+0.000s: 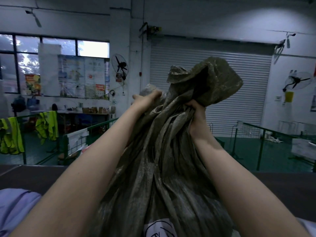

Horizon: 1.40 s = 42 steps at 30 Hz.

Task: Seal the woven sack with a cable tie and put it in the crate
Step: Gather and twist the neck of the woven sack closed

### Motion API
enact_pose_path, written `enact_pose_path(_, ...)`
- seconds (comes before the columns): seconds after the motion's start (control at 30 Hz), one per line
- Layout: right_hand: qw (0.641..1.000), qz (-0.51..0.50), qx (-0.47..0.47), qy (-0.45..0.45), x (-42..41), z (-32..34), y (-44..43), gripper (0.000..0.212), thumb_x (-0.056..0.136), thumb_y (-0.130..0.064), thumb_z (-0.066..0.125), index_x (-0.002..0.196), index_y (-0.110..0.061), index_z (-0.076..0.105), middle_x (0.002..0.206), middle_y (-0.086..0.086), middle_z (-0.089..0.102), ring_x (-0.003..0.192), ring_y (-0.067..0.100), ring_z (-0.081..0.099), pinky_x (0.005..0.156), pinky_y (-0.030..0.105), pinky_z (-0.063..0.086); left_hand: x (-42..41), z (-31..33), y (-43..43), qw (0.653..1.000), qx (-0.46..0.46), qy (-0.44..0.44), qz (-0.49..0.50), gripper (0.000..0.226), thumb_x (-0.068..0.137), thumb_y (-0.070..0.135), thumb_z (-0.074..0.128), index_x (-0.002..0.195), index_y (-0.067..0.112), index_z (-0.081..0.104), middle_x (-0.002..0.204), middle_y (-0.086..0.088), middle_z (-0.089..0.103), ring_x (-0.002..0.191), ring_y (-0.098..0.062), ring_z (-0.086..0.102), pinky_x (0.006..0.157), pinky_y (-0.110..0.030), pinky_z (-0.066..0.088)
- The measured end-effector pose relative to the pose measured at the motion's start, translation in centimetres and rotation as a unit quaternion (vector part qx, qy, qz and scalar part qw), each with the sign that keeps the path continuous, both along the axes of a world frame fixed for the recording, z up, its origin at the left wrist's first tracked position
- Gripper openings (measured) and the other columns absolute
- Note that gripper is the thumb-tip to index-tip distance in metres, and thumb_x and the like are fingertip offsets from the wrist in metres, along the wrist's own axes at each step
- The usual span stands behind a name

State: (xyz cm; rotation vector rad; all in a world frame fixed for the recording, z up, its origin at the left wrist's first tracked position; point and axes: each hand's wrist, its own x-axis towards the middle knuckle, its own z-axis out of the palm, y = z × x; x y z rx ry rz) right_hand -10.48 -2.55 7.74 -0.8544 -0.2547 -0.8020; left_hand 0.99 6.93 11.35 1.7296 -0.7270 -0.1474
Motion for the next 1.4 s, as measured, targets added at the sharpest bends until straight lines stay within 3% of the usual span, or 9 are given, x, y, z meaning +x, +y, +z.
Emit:
enact_pose_path(0.13, 0.999, -0.016, -0.018, 0.031, 0.3, -0.1, 0.6, 0.020, 0.064, -0.014, 0.053, 0.075, -0.006, 0.067, 0.075, 0.015, 0.070, 0.074, 0.027, 0.066, 0.081, 0.033, 0.051, -1.3, -0.5, 1.5, 0.982, 0.073, 0.035, -0.173, 0.035, 0.092, 0.043, 0.044, 0.110, 0.017, 0.060, 0.101, -0.009, 0.067, 0.084, -0.020, 0.061, 0.073, -0.026, 0.050)
enact_pose_path(0.3, 0.992, -0.049, -0.053, 0.101, -0.3, 0.7, -0.4, 0.024, 0.088, -0.005, 0.039, 0.072, -0.005, 0.058, 0.050, 0.005, 0.067, 0.047, 0.017, 0.066, 0.052, 0.021, 0.056, -1.6, 1.1, 0.4, 0.991, -0.128, -0.024, -0.012, 0.034, 0.089, 0.027, 0.051, 0.117, 0.007, 0.056, 0.116, -0.017, 0.064, 0.103, -0.030, 0.061, 0.098, -0.040, 0.047)
enact_pose_path(0.47, 0.971, -0.039, -0.153, 0.178, -0.7, 1.2, -0.6, 0.039, 0.088, -0.001, 0.045, 0.061, -0.008, 0.072, 0.057, 0.006, 0.072, 0.053, 0.016, 0.069, 0.060, 0.025, 0.058, -4.1, 2.8, 0.3, 0.980, -0.171, -0.040, -0.089, 0.032, 0.095, 0.017, 0.043, 0.122, 0.004, 0.053, 0.103, -0.012, 0.062, 0.082, -0.018, 0.059, 0.065, -0.023, 0.045)
enact_pose_path(0.57, 0.965, -0.003, -0.178, 0.190, -0.2, 1.6, 0.6, 0.035, 0.090, -0.002, 0.046, 0.065, -0.008, 0.070, 0.058, 0.004, 0.072, 0.053, 0.014, 0.069, 0.056, 0.021, 0.058, -5.6, 2.5, -0.3, 0.986, -0.097, -0.050, -0.130, 0.033, 0.094, 0.015, 0.043, 0.115, -0.005, 0.057, 0.120, -0.019, 0.057, 0.109, -0.025, 0.054, 0.077, -0.029, 0.042)
enact_pose_path(0.73, 0.967, -0.102, -0.099, 0.211, 1.1, 1.6, 0.4, 0.031, 0.079, -0.002, 0.059, 0.110, -0.002, 0.060, 0.087, 0.014, 0.067, 0.071, 0.026, 0.063, 0.065, 0.030, 0.054, -5.1, 1.8, 1.2, 0.954, -0.100, 0.012, -0.283, 0.023, 0.093, 0.027, 0.041, 0.089, 0.015, 0.061, 0.087, -0.005, 0.064, 0.080, -0.015, 0.063, 0.069, -0.020, 0.052)
enact_pose_path(0.87, 0.964, -0.125, -0.059, 0.229, 1.1, 1.5, -0.3, 0.024, 0.078, -0.009, 0.060, 0.099, 0.001, 0.064, 0.078, 0.014, 0.071, 0.065, 0.027, 0.065, 0.060, 0.026, 0.055, -2.6, 0.7, 3.9, 0.964, -0.035, -0.093, -0.247, 0.024, 0.091, 0.042, 0.041, 0.105, 0.032, 0.057, 0.129, 0.001, 0.054, 0.133, -0.021, 0.040, 0.109, -0.034, 0.029)
enact_pose_path(1.0, 0.981, -0.105, -0.031, 0.161, 0.5, 1.8, -1.3, 0.017, 0.080, -0.006, 0.052, 0.093, -0.004, 0.063, 0.073, 0.012, 0.069, 0.066, 0.027, 0.065, 0.071, 0.030, 0.056, 2.1, -2.5, 7.0, 0.947, 0.157, -0.077, -0.268, 0.110, 0.054, 0.083, 0.056, 0.144, 0.028, 0.024, 0.156, 0.003, 0.021, 0.144, -0.019, 0.019, 0.119, -0.045, 0.013)
enact_pose_path(1.1, 0.989, -0.063, -0.022, 0.130, 0.4, 2.2, -0.9, 0.028, 0.086, -0.006, 0.043, 0.069, -0.001, 0.066, 0.055, 0.010, 0.070, 0.051, 0.023, 0.068, 0.056, 0.026, 0.058, 2.4, -5.0, 7.4, 0.931, 0.219, -0.043, -0.287, 0.122, 0.034, 0.077, 0.071, 0.138, 0.044, 0.017, 0.135, 0.013, 0.037, 0.126, -0.015, 0.038, 0.107, -0.036, 0.032)
enact_pose_path(1.4, 0.978, -0.067, -0.028, 0.194, 4.2, 2.8, 1.9, 0.016, 0.089, -0.017, 0.053, 0.082, -0.006, 0.062, 0.081, 0.011, 0.064, 0.076, 0.025, 0.059, 0.072, 0.034, 0.051, -2.7, -8.7, -0.3, 0.993, -0.055, -0.032, -0.097, 0.060, 0.062, 0.035, 0.075, 0.116, 0.012, 0.063, 0.120, -0.008, 0.065, 0.114, -0.023, 0.059, 0.103, -0.039, 0.045)
